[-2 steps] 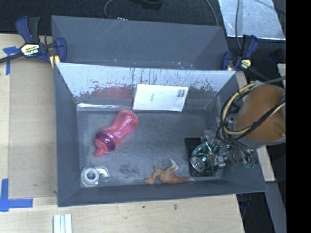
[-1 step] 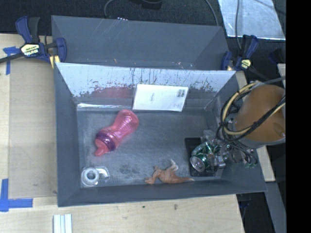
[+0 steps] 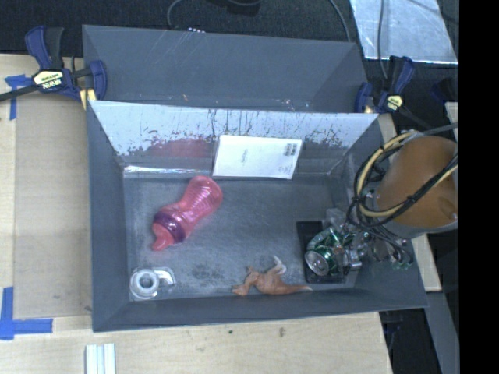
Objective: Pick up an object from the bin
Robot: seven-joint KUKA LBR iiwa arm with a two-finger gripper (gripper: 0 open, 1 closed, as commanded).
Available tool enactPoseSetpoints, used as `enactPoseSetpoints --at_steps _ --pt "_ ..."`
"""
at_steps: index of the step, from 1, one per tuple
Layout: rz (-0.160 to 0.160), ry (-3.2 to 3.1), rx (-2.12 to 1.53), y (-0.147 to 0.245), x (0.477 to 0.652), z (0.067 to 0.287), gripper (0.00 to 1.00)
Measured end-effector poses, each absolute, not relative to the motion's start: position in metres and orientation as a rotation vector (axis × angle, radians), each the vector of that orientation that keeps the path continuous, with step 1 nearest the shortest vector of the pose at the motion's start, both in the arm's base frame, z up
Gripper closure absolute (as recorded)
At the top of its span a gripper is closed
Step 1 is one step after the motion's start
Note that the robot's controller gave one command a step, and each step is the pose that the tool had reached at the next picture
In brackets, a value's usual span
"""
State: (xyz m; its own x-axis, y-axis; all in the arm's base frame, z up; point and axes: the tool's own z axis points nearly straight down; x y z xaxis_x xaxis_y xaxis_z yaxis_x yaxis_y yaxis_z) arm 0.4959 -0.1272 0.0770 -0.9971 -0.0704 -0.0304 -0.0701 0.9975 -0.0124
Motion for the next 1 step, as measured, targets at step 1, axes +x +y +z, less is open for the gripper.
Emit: enactPoseSetpoints --at_steps 1 --pt "-0.018 3.109 -0.109 -0.1272 0.4959 0.0770 1.00"
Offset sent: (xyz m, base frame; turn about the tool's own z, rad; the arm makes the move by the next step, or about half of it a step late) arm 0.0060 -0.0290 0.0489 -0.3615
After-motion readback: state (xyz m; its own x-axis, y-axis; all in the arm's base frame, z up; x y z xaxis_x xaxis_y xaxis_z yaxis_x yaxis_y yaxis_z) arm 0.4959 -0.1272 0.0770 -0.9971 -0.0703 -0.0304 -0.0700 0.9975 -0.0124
